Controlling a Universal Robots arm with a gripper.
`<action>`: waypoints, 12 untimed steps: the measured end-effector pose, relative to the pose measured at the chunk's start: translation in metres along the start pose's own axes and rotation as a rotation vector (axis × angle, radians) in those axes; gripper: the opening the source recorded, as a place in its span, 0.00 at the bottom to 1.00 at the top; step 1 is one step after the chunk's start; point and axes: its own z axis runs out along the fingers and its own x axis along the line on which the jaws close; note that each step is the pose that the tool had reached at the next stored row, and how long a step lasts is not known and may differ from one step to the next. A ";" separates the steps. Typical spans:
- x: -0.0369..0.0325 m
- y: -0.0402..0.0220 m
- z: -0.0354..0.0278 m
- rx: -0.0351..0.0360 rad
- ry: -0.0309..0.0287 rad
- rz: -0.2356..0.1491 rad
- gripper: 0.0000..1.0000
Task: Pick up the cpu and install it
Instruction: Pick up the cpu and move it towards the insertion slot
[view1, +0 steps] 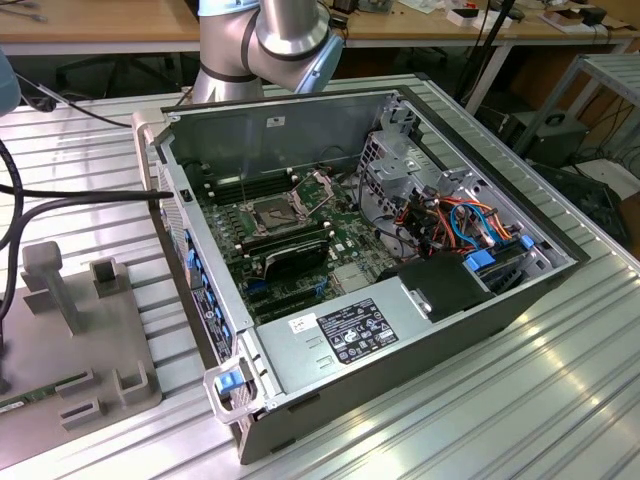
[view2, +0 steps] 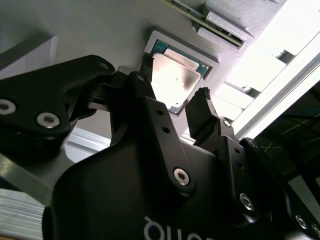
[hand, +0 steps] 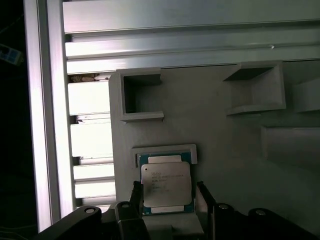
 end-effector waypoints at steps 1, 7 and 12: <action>0.0000 0.0000 0.0008 -0.0001 -0.0001 0.000 0.54; 0.0000 -0.0001 0.0023 0.0000 -0.0001 0.000 0.54; 0.0001 -0.0001 0.0029 -0.0001 -0.0001 0.000 0.54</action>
